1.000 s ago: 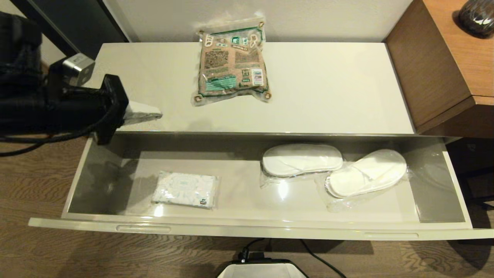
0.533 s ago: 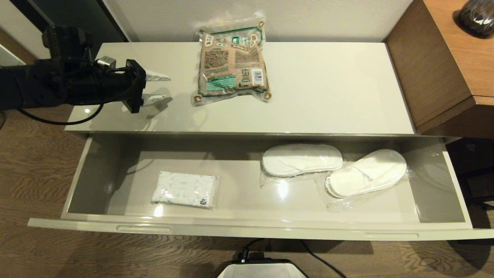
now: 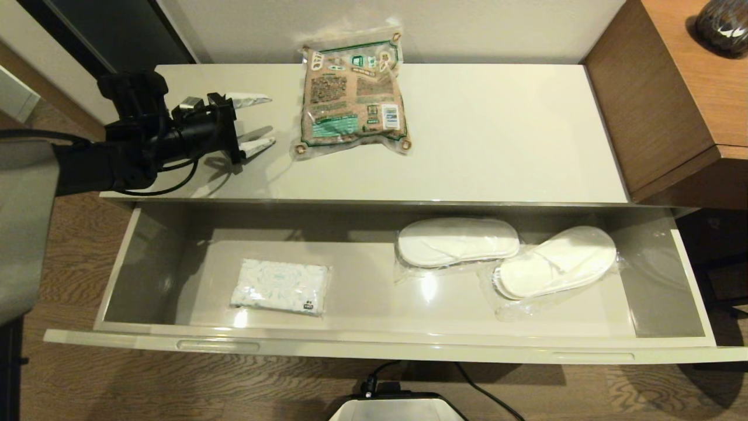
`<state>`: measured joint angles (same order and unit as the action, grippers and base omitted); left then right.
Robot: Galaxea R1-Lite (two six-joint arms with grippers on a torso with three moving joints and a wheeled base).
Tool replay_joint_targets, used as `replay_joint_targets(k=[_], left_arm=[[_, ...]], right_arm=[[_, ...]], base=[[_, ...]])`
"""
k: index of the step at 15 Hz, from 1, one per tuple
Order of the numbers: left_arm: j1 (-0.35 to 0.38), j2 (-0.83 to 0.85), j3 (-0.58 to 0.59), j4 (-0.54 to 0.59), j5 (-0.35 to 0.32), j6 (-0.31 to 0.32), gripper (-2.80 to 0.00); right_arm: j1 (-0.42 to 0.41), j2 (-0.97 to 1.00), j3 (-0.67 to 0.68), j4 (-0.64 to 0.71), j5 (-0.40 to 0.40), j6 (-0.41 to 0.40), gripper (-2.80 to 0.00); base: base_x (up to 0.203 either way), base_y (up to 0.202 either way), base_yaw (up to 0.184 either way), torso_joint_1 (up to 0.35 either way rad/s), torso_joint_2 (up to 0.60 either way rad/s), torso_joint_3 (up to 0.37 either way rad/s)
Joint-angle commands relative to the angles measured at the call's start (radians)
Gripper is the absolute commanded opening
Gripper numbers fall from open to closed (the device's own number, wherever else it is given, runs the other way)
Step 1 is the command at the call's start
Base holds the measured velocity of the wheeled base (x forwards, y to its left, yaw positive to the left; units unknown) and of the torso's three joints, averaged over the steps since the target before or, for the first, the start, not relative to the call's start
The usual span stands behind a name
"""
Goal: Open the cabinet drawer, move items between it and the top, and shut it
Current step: Pick up the solid drinks on the table
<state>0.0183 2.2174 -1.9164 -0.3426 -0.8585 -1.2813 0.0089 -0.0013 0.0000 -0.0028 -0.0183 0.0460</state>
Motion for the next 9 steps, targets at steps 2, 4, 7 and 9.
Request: replay_joint_targets(k=[2, 4, 7, 9], left_arm=[[-0.06, 0.027, -0.004, -0.019, -0.118, -0.011, 0.0], [-0.095, 0.031, -0.004, -0.021, -0.126, -0.006, 0.0], [-0.136, 0.045, 0.004, -0.02, -0.113, 0.012, 0.0], [-0.14, 0.052, 0.003, -0.021, -0.049, 0.028, 0.0]], right_arm=[[0.0, -0.017, 0.002, 0.0, 0.0, 0.0, -2.8], [0.0, -0.017, 0.002, 0.0, 0.0, 0.0, -2.8], [0.0, -0.017, 0.002, 0.0, 0.0, 0.0, -2.8], [0.0, -0.017, 0.002, 0.0, 0.0, 0.0, -2.8]], base=[[0.0, 0.0, 0.0, 0.0, 0.0, 0.0], [0.0, 0.0, 0.0, 0.0, 0.0, 0.0], [0.0, 0.0, 0.0, 0.0, 0.0, 0.0], [0.0, 0.0, 0.0, 0.0, 0.0, 0.0]])
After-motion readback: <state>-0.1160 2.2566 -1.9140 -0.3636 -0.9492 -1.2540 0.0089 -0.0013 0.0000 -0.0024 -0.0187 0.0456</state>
